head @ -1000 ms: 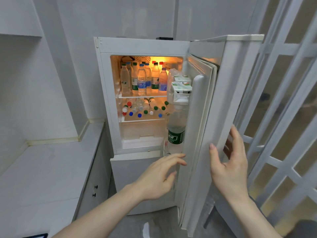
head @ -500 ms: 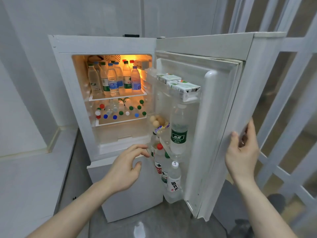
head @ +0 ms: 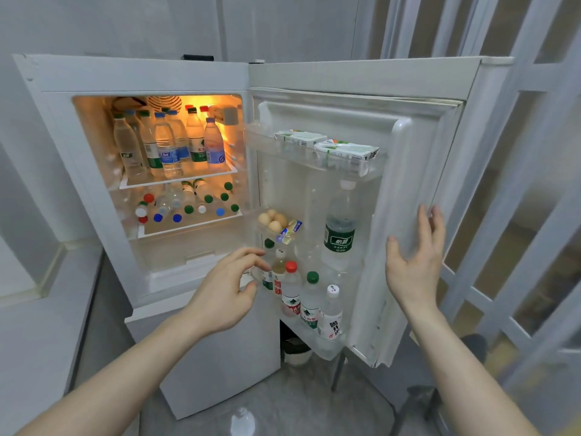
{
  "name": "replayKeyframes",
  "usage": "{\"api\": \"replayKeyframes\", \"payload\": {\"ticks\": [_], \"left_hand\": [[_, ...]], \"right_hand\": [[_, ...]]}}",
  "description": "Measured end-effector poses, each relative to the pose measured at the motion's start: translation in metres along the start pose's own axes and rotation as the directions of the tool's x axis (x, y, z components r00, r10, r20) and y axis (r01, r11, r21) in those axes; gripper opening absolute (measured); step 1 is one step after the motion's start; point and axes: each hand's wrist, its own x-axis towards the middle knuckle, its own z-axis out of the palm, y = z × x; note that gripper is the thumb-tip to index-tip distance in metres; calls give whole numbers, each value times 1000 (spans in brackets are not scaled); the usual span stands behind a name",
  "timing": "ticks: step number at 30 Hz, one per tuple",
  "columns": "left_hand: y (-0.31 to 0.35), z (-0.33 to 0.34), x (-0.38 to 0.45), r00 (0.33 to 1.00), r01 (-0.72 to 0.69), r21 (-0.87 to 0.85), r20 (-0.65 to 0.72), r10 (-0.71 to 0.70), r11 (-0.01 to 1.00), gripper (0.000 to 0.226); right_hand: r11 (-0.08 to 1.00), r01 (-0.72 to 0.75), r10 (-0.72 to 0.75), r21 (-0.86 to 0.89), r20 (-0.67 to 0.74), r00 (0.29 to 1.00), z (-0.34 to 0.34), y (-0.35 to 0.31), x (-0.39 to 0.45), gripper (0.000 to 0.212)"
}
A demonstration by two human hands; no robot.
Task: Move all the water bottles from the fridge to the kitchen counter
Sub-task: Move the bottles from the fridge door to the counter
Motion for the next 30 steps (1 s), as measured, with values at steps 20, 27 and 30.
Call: {"api": "replayKeyframes", "payload": {"ticks": [20,27,30], "left_hand": [[-3,28,46,995,-41,27,88,38,999,34],[-21,39,51,993,-44,33,114,40,998,33],[-29,50,63,990,-32,9,141,31,999,32]], "right_hand": [[993,-73,74,89,-7,997,-2,21,40,56],[995,-38,17,88,222,975,35,7,35,58],[999,-43,40,10,237,971,58,9,44,74]]}}
